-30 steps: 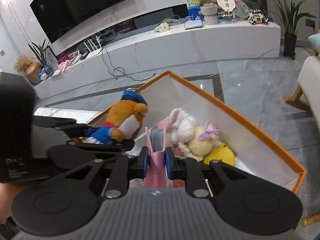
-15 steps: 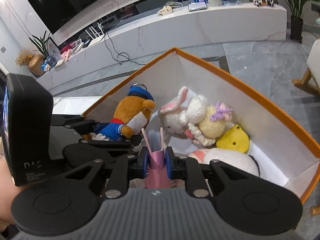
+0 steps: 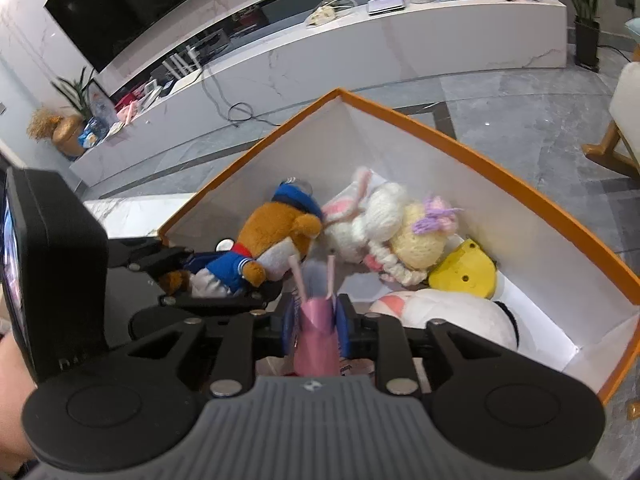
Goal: Organize objects
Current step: 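Lower bear and card case into the box and open both grippers, then withdraw both grippers from the box back toward the table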
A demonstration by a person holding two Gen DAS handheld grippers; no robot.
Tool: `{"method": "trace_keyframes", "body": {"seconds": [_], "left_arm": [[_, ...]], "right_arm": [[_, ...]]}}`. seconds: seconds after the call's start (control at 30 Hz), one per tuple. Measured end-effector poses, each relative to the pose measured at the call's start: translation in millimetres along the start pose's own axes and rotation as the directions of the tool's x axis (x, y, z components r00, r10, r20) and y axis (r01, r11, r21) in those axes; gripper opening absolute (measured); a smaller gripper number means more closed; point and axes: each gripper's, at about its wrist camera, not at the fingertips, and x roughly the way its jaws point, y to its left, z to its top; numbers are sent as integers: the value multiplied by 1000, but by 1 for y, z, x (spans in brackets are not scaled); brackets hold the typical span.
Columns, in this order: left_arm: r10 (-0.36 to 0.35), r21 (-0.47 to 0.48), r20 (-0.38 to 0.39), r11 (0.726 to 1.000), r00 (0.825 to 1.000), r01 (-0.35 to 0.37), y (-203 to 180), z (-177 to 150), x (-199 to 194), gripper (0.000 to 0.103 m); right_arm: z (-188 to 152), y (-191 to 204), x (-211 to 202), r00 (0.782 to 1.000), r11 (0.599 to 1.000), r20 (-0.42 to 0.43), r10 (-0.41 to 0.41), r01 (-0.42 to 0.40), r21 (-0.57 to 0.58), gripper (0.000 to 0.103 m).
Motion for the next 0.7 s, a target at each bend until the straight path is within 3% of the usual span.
{"method": "trace_keyframes", "body": {"seconds": [0.07, 0.17, 0.47, 0.7], "left_arm": [[4, 1, 6, 1000, 1000, -4, -1, 0, -2, 73], [3, 7, 26, 1000, 1000, -3, -1, 1, -6, 80], [-10, -8, 65, 1000, 998, 11, 6, 2, -17, 81], [-76, -95, 167, 991, 983, 93, 30, -2, -44, 81]], "right_arm": [[2, 0, -5, 1000, 1000, 20, -4, 4, 1, 34], [4, -1, -13, 999, 1000, 48, -14, 14, -2, 35], [5, 0, -17, 997, 1000, 70, -25, 26, -16, 36], [4, 3, -25, 993, 999, 115, -22, 27, -44, 42]]}}
